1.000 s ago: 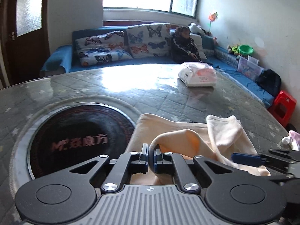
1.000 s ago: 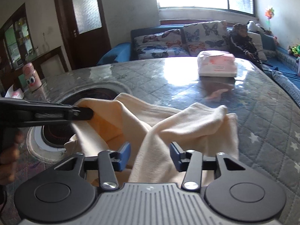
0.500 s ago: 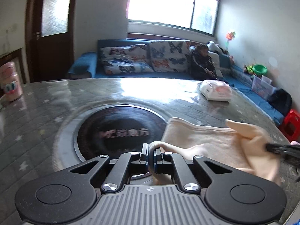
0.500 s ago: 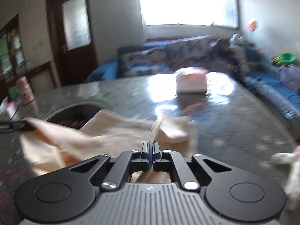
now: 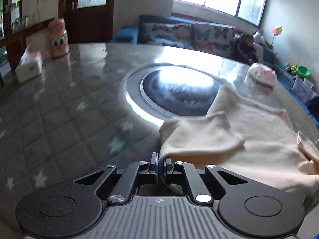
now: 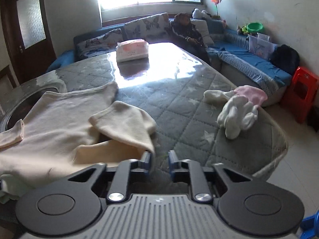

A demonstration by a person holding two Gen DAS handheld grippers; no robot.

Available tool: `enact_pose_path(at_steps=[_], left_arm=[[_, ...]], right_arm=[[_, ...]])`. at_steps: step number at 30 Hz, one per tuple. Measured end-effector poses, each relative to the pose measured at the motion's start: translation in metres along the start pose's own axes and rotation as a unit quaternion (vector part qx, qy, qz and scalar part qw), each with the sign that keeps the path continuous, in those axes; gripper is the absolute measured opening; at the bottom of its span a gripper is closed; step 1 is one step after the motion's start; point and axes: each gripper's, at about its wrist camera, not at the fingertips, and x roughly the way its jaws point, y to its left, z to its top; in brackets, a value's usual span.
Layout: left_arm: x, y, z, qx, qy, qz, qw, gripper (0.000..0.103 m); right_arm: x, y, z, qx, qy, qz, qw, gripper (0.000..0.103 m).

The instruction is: Fold clothes

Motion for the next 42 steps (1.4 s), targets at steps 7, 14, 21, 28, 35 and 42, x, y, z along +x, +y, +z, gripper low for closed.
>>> enact_pose_path(at_steps=[7,14,21,28,35,42], left_arm=[[-0.009,0.012,-0.007,0.008,0.022,-0.004,0.9997,0.035],[-0.023,0.004,0.006,0.080,-0.007,-0.003,0.9968,0.058],[-0.021,0.012,0.016,0.067,-0.013,0.000,0.9976,0.059],[-0.020,0.028,0.013,0.041,0.006,-0.006,0.9991,0.064],[-0.021,0.021,0.015,0.059,0.001,-0.042,0.9974,0.064],[0.011,-0.023,0.044,0.089,-0.022,-0.078,0.9927,0.059]], right_arm=[[-0.011,-0.001,0.014,-0.020,-0.004,0.024,1.000,0.034],[-0.027,0.015,0.033,-0.068,-0.028,0.067,0.995,0.035],[0.011,0.051,0.041,-0.123,-0.018,0.102,0.987,0.035],[0.070,0.067,0.032,-0.161,0.013,0.085,0.983,0.033],[0.086,0.033,0.047,-0.142,-0.004,-0.048,0.989,0.034],[0.058,0.034,0.060,-0.120,-0.038,0.007,0.992,0.035]])
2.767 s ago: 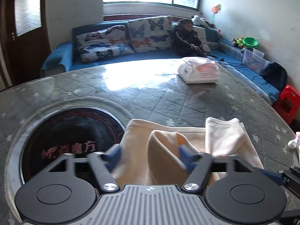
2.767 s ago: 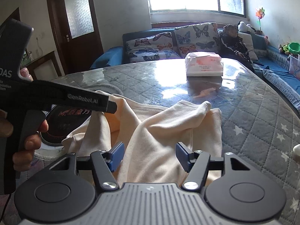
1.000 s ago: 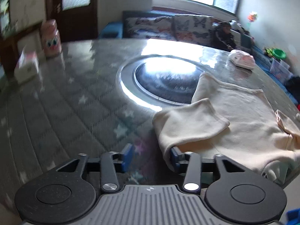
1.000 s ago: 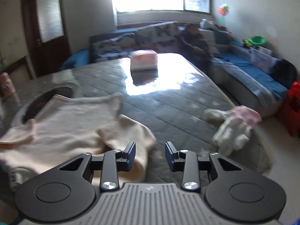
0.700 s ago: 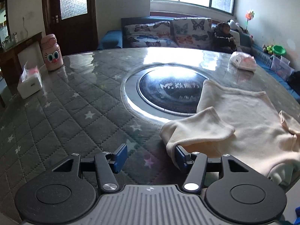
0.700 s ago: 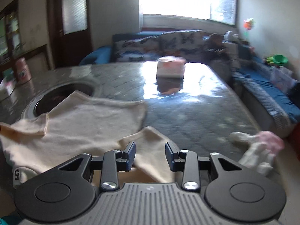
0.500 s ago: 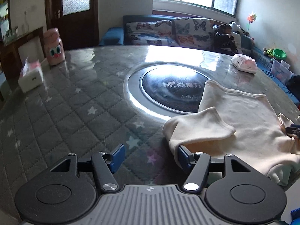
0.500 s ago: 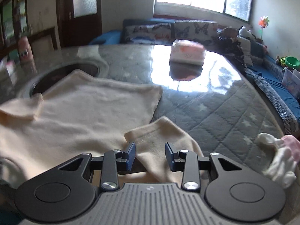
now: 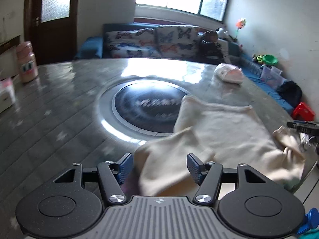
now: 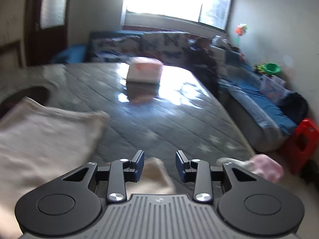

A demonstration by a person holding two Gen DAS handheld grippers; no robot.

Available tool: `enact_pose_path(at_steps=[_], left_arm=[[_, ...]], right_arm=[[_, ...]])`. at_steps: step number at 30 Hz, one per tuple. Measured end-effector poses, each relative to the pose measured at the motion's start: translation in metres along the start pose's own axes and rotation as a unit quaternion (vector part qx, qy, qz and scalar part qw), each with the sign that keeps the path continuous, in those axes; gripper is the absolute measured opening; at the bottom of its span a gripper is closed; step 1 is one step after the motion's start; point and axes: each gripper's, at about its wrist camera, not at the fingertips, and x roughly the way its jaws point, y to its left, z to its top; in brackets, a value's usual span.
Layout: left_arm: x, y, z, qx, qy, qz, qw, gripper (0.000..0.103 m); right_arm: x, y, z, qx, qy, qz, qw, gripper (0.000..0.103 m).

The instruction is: Fold clothes

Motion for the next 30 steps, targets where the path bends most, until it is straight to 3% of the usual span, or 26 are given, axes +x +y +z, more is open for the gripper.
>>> enact_pose_path(at_steps=[3,6,8,13,18,19,20,23,27,30], left_arm=[[0.017,-0.014,0.015,0.014,-0.010,-0.015,0.9998,0.053],[0.035,-0.028,0.030,0.028,-0.020,-0.028,0.9990,0.050],[0.063,-0.042,0.041,0.048,-0.023,-0.011,0.9985,0.050],[0.120,-0.057,0.057,0.059,-0.004,0.005,0.9983,0.052],[0.148,-0.061,0.058,0.053,0.015,-0.004,0.9985,0.051],[0.150,-0.061,0.057,0.053,0.014,-0.006,0.9985,0.043],[0.151,-0.061,0.056,0.052,0.013,-0.008,0.9985,0.025],[0.148,-0.066,0.053,0.054,0.000,-0.019,0.9984,0.007],[0.133,-0.084,0.048,0.090,-0.030,-0.028,0.9951,0.005],[0.117,-0.102,0.037,0.135,-0.038,-0.063,0.9882,0.005]], right_arm=[[-0.004,0.017,0.006,-0.001,-0.002,0.055,0.998,0.035],[-0.002,0.035,0.012,-0.012,-0.005,0.085,0.996,0.035],[0.000,0.044,0.014,-0.018,-0.005,0.099,0.995,0.037],[0.010,0.054,0.020,-0.024,-0.001,0.109,0.994,0.040],[0.021,0.056,0.023,-0.030,0.006,0.112,0.993,0.045],[0.023,0.057,0.023,-0.031,0.007,0.111,0.993,0.045],[0.024,0.057,0.024,-0.032,0.008,0.111,0.993,0.045],[0.033,0.057,0.025,-0.029,0.013,0.110,0.993,0.045],[0.043,0.059,0.027,-0.025,0.017,0.109,0.994,0.045],[0.048,0.059,0.028,-0.022,0.020,0.108,0.994,0.045]])
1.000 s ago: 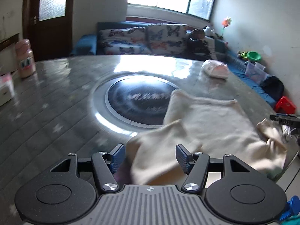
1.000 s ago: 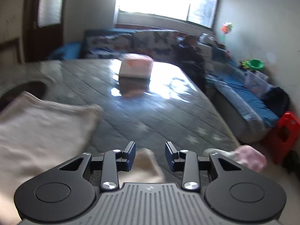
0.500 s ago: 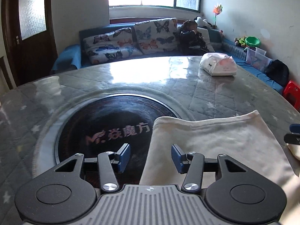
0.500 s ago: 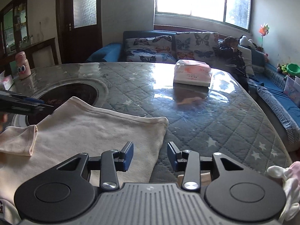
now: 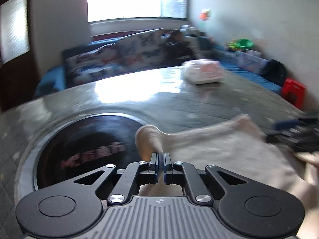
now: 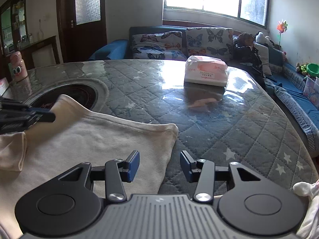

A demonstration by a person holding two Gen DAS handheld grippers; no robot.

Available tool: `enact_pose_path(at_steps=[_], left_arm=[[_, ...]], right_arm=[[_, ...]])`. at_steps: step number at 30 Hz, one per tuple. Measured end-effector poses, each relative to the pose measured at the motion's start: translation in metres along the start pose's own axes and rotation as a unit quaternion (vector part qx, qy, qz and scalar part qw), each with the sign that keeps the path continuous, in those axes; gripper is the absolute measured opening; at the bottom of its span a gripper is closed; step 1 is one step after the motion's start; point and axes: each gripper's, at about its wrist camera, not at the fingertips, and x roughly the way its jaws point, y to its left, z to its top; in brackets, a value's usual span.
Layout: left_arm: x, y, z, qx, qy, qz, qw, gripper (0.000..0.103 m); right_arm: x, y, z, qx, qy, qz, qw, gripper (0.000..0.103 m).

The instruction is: Fold clothes

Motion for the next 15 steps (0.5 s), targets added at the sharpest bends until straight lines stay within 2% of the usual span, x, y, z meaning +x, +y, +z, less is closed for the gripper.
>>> enact_pose_path(at_steps=[4,6,8,10,13,15], left_arm=[[-0.010,-0.027,-0.011,0.067,0.003,-0.047,0.9966,0.012],[-0.014,-0.026,-0.013,0.064,0.000,-0.062,0.9960,0.017],[-0.019,-0.023,-0.012,0.056,-0.014,-0.059,0.9966,0.031],[-0.020,-0.015,-0.007,0.042,-0.026,-0.047,0.9977,0.033],[-0.016,0.000,0.002,0.008,-0.033,-0.030,0.9990,0.045],[-0.008,0.016,0.005,-0.032,-0.025,-0.036,0.9985,0.045]], right_arm=[[0.003,0.000,0.001,0.001,0.004,0.000,1.000,0.045],[0.005,0.000,0.001,0.002,0.005,0.000,1.000,0.045],[0.007,0.000,0.001,0.002,0.007,0.000,1.000,0.045],[0.008,0.000,0.001,0.003,0.009,0.000,1.000,0.045],[0.011,0.000,0.002,0.004,0.012,0.000,1.000,0.045],[0.013,0.000,0.002,0.005,0.014,0.001,1.000,0.045]])
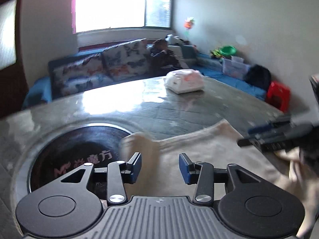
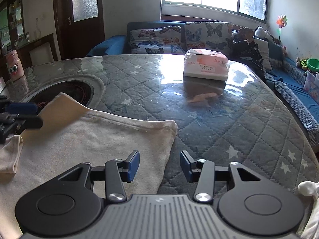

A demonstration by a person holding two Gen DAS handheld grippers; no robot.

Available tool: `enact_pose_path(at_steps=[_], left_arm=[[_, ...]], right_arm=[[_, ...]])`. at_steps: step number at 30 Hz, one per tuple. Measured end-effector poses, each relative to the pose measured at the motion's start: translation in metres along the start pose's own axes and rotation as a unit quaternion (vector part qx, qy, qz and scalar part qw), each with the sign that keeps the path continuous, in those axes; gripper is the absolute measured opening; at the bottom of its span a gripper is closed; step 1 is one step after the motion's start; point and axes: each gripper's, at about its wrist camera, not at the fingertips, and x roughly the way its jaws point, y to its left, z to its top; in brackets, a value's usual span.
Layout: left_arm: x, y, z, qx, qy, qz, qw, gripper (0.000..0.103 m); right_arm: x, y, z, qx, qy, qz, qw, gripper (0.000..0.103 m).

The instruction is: Fold clothes

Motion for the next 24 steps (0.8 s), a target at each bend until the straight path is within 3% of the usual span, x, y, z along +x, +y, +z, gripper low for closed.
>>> enact_pose_path(at_steps=[5,13,15,16,17,24], left_arm=[[0.009,0.021,0.001,-0.033,0.005,0.044,0.9985,0.044],[0.027,0.031,0.000,-0.055,0.027,0.069,0.9958,0.043],[0.029,0.032,-0.002,-0.057,0.029,0.066,0.9958,0.039],[0.028,0.028,-0.003,-0.051,0.026,0.058,0.9967,0.024],[0.027,0.024,-0.004,-0.046,0.022,0.049,0.9975,0.018],[0.024,-0.025,-0.023,0.063,0.021,-0.014,0.9977,0.010]], right_arm=[[0.001,0.002,0.001,-0.001,0.000,0.001,1.000,0.046],[0.002,0.005,0.003,-0.004,-0.003,0.003,1.000,0.046],[-0.001,0.006,0.004,-0.007,-0.006,0.004,1.000,0.046],[-0.002,0.007,0.004,-0.008,-0.007,0.005,1.000,0.046],[-0.003,0.008,0.005,-0.009,-0.009,0.006,1.000,0.046],[-0.007,0.020,0.020,-0.019,-0.020,0.034,0.999,0.046]])
